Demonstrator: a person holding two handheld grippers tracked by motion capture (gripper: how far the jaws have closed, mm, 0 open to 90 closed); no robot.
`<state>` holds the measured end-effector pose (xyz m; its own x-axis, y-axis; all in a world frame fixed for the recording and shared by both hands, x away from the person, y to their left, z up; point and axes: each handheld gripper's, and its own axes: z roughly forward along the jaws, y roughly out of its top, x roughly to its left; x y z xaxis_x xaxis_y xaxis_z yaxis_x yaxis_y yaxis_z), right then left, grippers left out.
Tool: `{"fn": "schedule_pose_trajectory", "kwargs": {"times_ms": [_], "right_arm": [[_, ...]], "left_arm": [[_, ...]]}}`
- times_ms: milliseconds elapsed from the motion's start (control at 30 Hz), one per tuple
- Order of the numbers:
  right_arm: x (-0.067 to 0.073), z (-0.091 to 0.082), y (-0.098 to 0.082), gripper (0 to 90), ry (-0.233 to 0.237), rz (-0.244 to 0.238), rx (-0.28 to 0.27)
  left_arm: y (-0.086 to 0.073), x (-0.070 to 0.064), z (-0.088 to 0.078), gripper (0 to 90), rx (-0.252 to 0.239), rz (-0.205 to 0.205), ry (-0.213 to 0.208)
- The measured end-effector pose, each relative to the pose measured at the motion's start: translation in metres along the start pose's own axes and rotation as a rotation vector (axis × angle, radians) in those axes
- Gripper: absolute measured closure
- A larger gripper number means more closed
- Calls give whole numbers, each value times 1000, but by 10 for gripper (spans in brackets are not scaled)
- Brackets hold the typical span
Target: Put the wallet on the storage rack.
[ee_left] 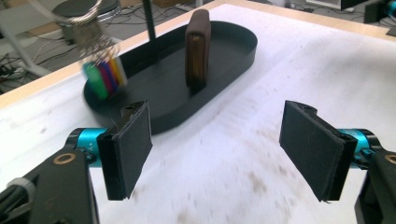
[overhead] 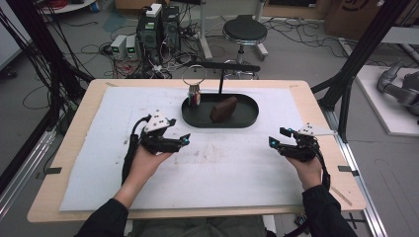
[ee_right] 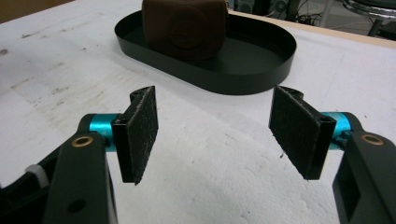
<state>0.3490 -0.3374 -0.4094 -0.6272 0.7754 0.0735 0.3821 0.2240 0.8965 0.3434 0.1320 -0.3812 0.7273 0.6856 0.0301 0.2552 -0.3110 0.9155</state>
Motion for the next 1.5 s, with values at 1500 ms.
{"fn": "schedule_pose_trajectory", "kwargs": {"times_ms": [1500], "right_arm": [[-10, -7, -8, 314, -71, 23, 16]], "left_arm": [[-67, 31, -64, 249, -31, -69, 150]]}}
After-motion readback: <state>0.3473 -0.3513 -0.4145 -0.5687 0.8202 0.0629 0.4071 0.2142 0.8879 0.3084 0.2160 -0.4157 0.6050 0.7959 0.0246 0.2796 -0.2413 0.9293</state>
